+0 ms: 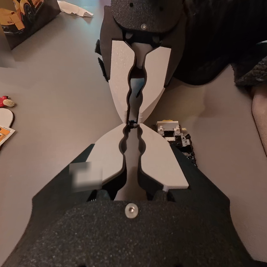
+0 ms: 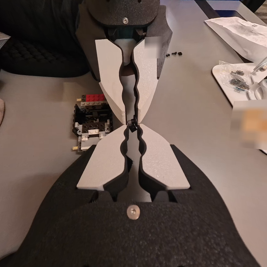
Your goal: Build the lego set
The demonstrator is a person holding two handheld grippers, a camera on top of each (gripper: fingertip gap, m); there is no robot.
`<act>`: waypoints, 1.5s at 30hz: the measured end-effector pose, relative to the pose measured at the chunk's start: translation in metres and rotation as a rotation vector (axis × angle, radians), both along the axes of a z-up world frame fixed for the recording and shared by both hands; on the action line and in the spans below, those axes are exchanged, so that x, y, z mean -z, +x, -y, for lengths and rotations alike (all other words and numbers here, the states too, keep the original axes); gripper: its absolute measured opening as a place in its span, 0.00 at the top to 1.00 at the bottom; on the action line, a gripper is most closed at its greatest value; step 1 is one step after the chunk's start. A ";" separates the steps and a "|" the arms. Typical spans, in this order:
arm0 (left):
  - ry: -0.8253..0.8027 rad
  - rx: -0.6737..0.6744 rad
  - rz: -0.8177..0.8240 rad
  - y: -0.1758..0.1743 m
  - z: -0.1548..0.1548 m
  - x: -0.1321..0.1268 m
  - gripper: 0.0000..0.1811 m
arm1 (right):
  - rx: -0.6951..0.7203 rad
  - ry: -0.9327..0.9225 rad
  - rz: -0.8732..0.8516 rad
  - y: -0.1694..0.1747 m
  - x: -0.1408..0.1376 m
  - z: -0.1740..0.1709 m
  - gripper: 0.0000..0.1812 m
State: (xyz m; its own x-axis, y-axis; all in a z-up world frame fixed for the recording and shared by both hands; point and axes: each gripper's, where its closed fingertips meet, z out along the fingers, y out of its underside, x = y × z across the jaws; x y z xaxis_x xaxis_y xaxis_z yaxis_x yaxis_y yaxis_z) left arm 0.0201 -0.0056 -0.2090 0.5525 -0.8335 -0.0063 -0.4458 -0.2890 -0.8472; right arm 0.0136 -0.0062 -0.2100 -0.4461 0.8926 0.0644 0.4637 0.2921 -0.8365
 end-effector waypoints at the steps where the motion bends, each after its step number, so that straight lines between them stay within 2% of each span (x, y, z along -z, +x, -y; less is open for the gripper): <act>1: -0.003 0.001 0.001 0.000 0.000 0.000 0.94 | 0.001 0.004 0.001 0.000 0.000 0.000 0.94; 18: 0.008 0.000 -0.007 0.000 0.000 -0.001 0.94 | -0.005 -0.001 -0.012 0.000 -0.001 0.000 0.94; 27: 0.064 0.047 0.054 0.005 0.004 -0.013 0.94 | -0.055 -0.010 -0.080 0.002 -0.010 0.005 0.93; 31: 0.084 0.105 0.154 0.009 0.010 -0.023 0.94 | -0.103 -0.023 -0.118 0.006 -0.019 0.011 0.93; 35: 0.036 0.094 0.177 0.006 0.009 -0.017 0.93 | -0.060 -0.016 -0.038 0.005 -0.011 0.008 0.94; 37: 0.040 0.070 0.160 0.002 0.005 -0.015 0.88 | -0.023 -0.008 0.001 0.004 -0.007 0.003 0.94; 42: 0.043 0.049 0.152 0.000 0.003 -0.015 0.95 | 0.019 -0.011 0.028 0.002 -0.007 0.002 0.94; 45: 0.028 0.051 0.155 -0.001 0.003 -0.013 0.95 | 0.036 -0.004 0.038 0.000 -0.005 0.002 0.94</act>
